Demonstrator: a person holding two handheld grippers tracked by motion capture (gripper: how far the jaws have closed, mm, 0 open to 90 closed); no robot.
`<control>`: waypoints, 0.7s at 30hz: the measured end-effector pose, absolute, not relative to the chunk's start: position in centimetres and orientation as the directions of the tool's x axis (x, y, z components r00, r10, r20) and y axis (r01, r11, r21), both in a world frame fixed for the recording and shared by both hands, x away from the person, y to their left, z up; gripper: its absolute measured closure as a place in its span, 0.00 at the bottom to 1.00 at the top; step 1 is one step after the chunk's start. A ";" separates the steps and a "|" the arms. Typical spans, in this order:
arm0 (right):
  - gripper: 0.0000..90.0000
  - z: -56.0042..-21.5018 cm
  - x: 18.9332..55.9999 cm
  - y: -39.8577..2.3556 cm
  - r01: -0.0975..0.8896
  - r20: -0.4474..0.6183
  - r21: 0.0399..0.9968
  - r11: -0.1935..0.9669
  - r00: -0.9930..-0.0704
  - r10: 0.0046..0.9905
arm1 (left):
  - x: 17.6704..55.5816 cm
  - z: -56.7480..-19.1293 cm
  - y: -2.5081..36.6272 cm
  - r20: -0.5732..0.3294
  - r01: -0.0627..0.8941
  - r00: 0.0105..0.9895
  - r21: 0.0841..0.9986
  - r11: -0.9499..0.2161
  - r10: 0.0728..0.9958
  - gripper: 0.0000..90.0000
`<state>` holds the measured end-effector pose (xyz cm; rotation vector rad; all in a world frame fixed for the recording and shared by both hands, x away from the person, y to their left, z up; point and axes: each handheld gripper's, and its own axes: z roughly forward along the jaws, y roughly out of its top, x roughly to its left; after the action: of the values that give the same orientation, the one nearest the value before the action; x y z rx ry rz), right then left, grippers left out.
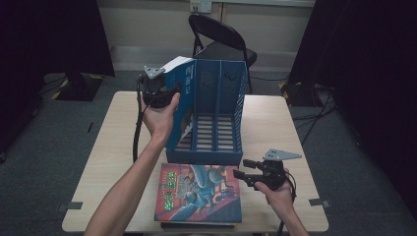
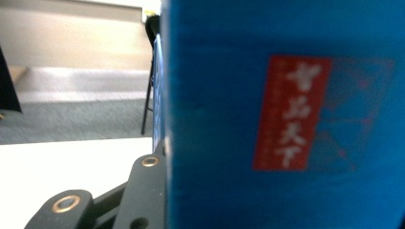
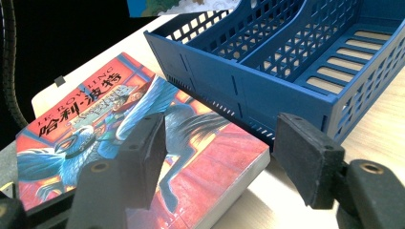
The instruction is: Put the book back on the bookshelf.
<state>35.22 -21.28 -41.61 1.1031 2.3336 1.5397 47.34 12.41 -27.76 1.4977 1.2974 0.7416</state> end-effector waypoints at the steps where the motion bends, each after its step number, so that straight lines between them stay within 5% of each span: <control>1: 0.39 -41.6 35.2 -21.2 0.497 0.266 0.841 0.214 -0.723 0.637 | 47.3 -27.9 12.2 -0.145 0.356 0.245 0.933 0.050 0.959 0.68; 21: 0.39 -42.0 35.5 -21.5 0.511 0.278 0.832 0.215 -0.720 0.636 | 49.0 -30.6 11.2 -0.144 0.353 0.228 0.934 0.056 0.963 0.68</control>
<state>35.47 -21.47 -41.98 1.1163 2.3492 1.5308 49.01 11.24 -30.59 1.4877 1.3061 0.7575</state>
